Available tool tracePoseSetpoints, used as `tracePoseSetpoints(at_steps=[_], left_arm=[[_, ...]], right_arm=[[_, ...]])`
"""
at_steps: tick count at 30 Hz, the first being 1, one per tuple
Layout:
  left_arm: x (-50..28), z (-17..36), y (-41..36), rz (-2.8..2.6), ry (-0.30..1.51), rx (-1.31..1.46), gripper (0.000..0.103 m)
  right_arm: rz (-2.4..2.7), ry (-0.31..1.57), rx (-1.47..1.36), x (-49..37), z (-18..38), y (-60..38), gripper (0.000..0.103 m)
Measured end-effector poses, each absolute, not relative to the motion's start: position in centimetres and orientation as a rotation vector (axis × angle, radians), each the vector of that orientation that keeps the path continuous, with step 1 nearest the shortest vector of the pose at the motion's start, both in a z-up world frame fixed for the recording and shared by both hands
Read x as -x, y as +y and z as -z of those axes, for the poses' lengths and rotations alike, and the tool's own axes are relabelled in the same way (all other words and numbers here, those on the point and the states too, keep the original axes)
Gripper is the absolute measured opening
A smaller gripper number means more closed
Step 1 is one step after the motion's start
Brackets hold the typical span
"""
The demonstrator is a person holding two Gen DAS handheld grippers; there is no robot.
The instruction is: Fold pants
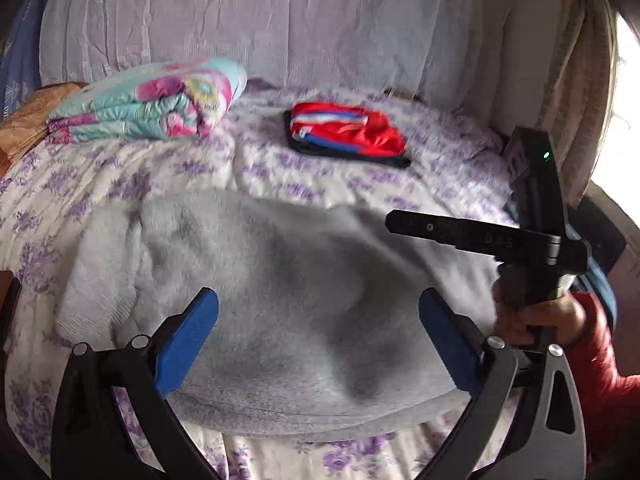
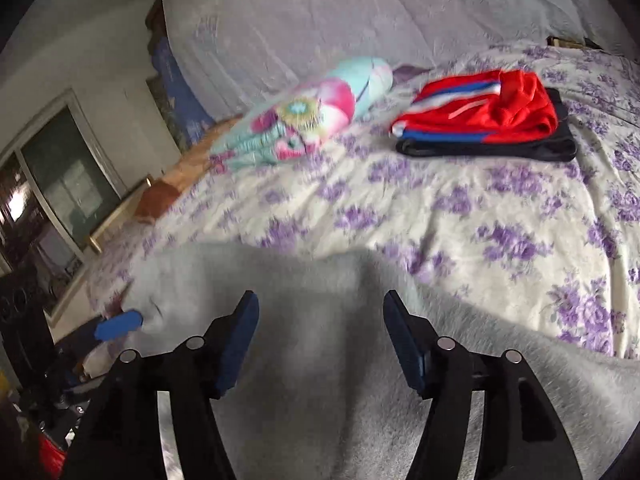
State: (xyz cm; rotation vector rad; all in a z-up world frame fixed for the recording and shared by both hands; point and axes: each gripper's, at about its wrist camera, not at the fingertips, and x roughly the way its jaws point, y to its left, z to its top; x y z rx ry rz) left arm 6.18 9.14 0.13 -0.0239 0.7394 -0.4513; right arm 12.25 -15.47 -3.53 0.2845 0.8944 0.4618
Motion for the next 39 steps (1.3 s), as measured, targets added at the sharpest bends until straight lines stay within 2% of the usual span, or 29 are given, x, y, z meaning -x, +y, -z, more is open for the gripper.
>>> tracePoseSetpoints(at_steps=[2,4,6,8,10,13,18,22,24,26,29,39], left_arm=[[-7.7,3.3,8.9,0.353,0.83,-0.032,0.098],[-6.6,1.6,8.7,0.312,0.738,-0.037,0.098],[-6.8,2.2,9.2,0.322,0.771,-0.015,0.098],[-6.2,1.5,10.2,0.358,0.728,0.042,0.098],[-6.0,1.4,11.3,0.397,0.716,0.112,0.098],[-5.8,1.4,11.4,0.417,0.708,0.138,0.098],[-6.5,2.2,10.9,0.401,0.723,0.099,0.098],[-6.4,2.3,11.2,0.412,0.718,0.116,0.098],[-6.4,2.3,11.1,0.412,0.718,0.117,0.098],[-6.4,2.3,11.1,0.41,0.719,0.114,0.098],[-6.4,2.3,11.1,0.409,0.719,0.114,0.098],[-6.4,2.3,11.0,0.407,0.718,0.114,0.098]], right_arm=[[-0.47,0.906,-0.365,-13.0,4.1,-16.7,0.066],[-0.408,0.851,-0.398,-12.5,3.6,-18.4,0.066],[-0.355,0.78,-0.474,-11.6,2.7,-20.6,0.066],[-0.278,0.666,-0.48,-9.6,0.8,-23.1,0.066],[-0.259,0.556,-0.501,-6.4,-0.5,-25.9,0.079],[-0.243,0.477,-0.566,-0.8,0.0,-30.6,0.085],[-0.095,0.544,-0.719,8.9,2.4,-39.9,0.085],[-0.008,0.495,-0.947,14.2,3.9,-46.5,0.084],[-0.018,0.482,-1.012,14.1,4.6,-47.5,0.082],[0.017,0.588,-0.981,11.8,5.2,-46.8,0.082],[0.015,0.707,-0.995,8.0,7.2,-45.3,0.088],[-0.063,0.598,-1.241,9.2,8.5,-48.2,0.089]])
